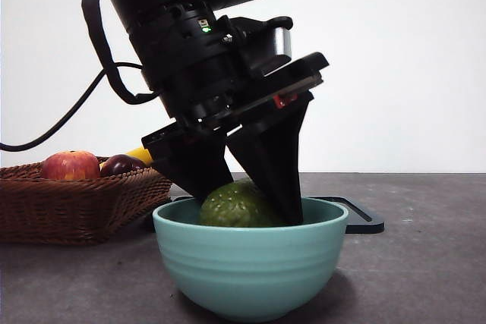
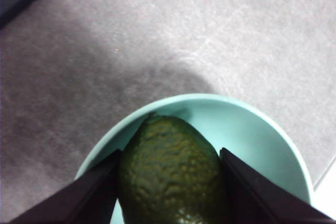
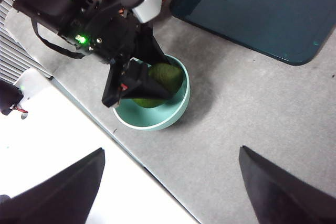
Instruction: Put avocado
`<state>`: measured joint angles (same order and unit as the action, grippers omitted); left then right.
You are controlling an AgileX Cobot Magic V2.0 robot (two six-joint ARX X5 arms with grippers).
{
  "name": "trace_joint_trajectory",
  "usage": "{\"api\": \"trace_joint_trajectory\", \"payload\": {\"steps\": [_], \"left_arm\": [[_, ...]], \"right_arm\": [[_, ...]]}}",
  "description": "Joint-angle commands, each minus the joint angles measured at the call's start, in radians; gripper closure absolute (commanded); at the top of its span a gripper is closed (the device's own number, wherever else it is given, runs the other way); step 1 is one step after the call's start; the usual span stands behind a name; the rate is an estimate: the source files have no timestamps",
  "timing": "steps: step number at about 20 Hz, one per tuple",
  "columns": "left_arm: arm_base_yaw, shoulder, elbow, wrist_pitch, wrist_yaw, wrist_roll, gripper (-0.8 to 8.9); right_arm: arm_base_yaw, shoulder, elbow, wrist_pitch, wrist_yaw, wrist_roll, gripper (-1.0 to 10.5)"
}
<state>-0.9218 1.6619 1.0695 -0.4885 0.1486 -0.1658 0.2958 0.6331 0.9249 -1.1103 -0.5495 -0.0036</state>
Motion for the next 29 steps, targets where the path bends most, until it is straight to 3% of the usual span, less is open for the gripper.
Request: {"api": "trace_joint_trajectory", "payload": {"steps": [1,6,9,17,23,29], "left_arm": [[-0.023,0.022,0.018,0.007,-0.003,0.019,5.66],[-0.041,0.022,0.018,0.005,-0.003,0.019,5.47],[-0.043,0.022,0.018,-0.014,-0.003,0.019,4.69],[-0.042,-0.007,0.019,-0.019,-0.002,-0.008,4.70],[-0.008,-0.163,0.023,-0.014,-0.003,-0.012,4.70],[0.117,-0.399,0.023,-0.038,-0.003,-0.011,4.71]], "right_arm": [[0.006,0.007,0.018,0.010,0.000,0.003,5.4],[0.006,0.007,0.018,0.010,0.000,0.003,5.4],[0.006,0.007,0.018,0.010,0.000,0.003,5.4],[0.006,0.007,0.018,0.009,0.000,0.003,5.4],[0.006,0.008,0.018,0.010,0.000,0.003,5.4],[0.006,0.039,0.018,0.013,0.000,0.003,5.4]]}}
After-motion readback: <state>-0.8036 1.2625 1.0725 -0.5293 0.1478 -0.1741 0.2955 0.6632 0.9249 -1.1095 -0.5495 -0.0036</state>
